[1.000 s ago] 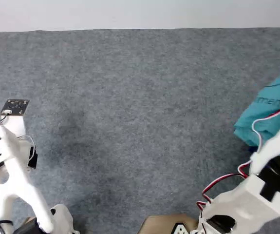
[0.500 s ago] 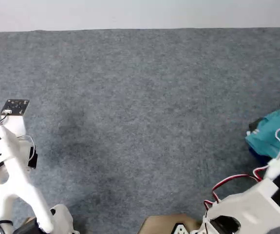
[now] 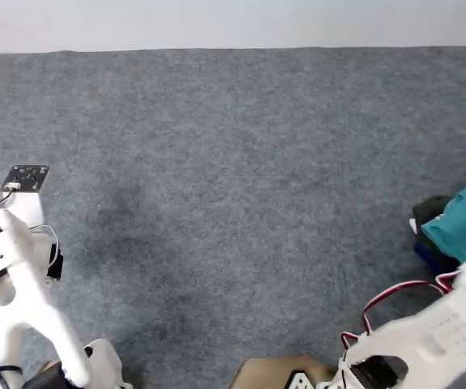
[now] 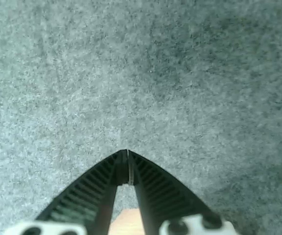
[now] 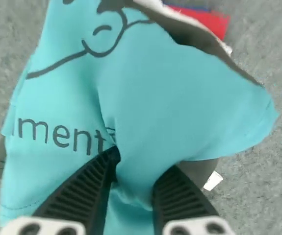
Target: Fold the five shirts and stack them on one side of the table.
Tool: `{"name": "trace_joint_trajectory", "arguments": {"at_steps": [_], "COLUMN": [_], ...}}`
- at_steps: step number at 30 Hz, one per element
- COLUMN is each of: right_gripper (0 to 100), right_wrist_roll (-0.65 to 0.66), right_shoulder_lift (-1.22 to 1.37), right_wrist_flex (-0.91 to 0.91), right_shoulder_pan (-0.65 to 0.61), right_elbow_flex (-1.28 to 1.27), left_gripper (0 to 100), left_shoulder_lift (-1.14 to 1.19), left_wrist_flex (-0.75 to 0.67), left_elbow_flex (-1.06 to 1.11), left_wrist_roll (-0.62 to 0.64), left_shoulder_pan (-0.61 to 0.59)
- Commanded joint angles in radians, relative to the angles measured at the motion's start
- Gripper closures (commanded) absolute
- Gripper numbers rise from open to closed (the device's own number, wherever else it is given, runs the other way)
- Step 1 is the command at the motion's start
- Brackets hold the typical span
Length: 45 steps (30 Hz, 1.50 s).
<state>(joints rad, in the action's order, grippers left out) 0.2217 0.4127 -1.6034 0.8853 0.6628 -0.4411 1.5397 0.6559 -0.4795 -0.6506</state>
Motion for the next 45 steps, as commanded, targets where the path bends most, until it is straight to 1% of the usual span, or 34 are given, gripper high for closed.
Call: {"name": "trace_joint_trajectory", "arguments": {"at_steps": [1, 4, 6, 12, 14, 15, 18, 19, 21, 23, 28, 31, 33, 35, 39, 43, 45], "right_gripper": [82.7, 72.7, 69.4, 69.0, 73.4, 78.0, 96.6, 99.8, 96.9, 99.1, 98.8, 98.8, 98.8, 98.8, 98.8, 98.7, 98.7], "right_wrist_roll": [0.035, 0.035, 0.035, 0.040, 0.040, 0.040, 0.052, 0.083, 0.110, 0.110, 0.109, 0.109, 0.109, 0.109, 0.115, 0.120, 0.147], "right_shoulder_lift": [-0.027, -0.094, -0.143, -0.232, -0.226, -0.219, -0.182, -0.166, -0.131, -0.087, 0.122, 0.265, 0.303, 0.298, 0.217, 0.101, 0.054], "right_wrist_flex": [-0.001, -0.038, -0.077, -0.166, -0.189, -0.189, -0.182, -0.183, -0.189, -0.186, -0.166, -0.136, -0.150, -0.185, -0.191, -0.191, -0.191], "right_shoulder_pan": [0.015, 0.016, 0.008, -0.030, -0.047, -0.050, -0.053, -0.054, -0.056, -0.056, -0.068, -0.108, -0.142, -0.162, -0.153, -0.111, -0.079], "right_elbow_flex": [0.018, 0.075, 0.123, 0.167, 0.160, 0.144, 0.135, 0.133, 0.130, 0.130, 0.124, 0.133, 0.173, 0.236, 0.334, 0.350, 0.348], "left_gripper": [99, 99, 99, 99, 99, 99, 99, 99, 99, 99, 99, 99, 99, 99, 99, 99, 99], "left_shoulder_lift": [-0.023, -0.023, -0.023, -0.023, -0.023, -0.023, -0.023, -0.023, -0.023, -0.023, -0.023, -0.023, -0.023, -0.025, -0.031, -0.031, -0.031], "left_wrist_flex": [-0.014, -0.014, -0.014, -0.014, -0.014, -0.014, -0.014, -0.012, -0.009, -0.009, -0.008, -0.011, -0.014, -0.014, -0.014, -0.014, -0.014], "left_elbow_flex": [-0.005, -0.008, -0.007, -0.005, -0.005, -0.005, -0.005, -0.005, -0.005, -0.004, -0.002, 0.016, 0.039, 0.053, 0.048, 0.047, 0.047], "left_wrist_roll": [-0.008, -0.008, -0.008, -0.008, -0.006, -0.006, -0.005, -0.005, -0.005, -0.005, -0.003, -0.003, -0.003, -0.003, -0.003, -0.003, -0.003], "left_shoulder_pan": [0.005, 0.005, 0.005, 0.005, 0.005, 0.005, 0.005, 0.005, 0.005, 0.005, 0.005, 0.005, 0.005, 0.005, 0.005, 0.005, 0.005]}}
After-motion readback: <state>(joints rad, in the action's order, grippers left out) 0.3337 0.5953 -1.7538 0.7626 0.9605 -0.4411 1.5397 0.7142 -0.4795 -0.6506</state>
